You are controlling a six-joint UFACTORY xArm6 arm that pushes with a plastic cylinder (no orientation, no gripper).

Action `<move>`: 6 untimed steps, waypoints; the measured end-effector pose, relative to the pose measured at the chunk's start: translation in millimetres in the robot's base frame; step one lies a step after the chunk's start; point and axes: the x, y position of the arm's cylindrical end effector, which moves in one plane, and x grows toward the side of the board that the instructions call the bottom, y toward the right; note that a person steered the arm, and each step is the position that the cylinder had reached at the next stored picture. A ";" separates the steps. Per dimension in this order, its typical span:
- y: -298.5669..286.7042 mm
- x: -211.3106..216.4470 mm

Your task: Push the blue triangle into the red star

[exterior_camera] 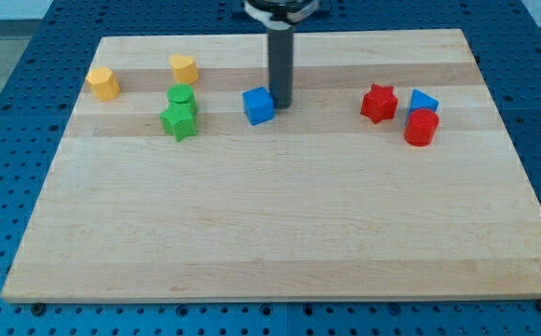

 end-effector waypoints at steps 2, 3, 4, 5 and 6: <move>-14.6 8.0; 63.2 -11.2; 136.4 -45.6; 193.1 -83.7; 202.3 -84.1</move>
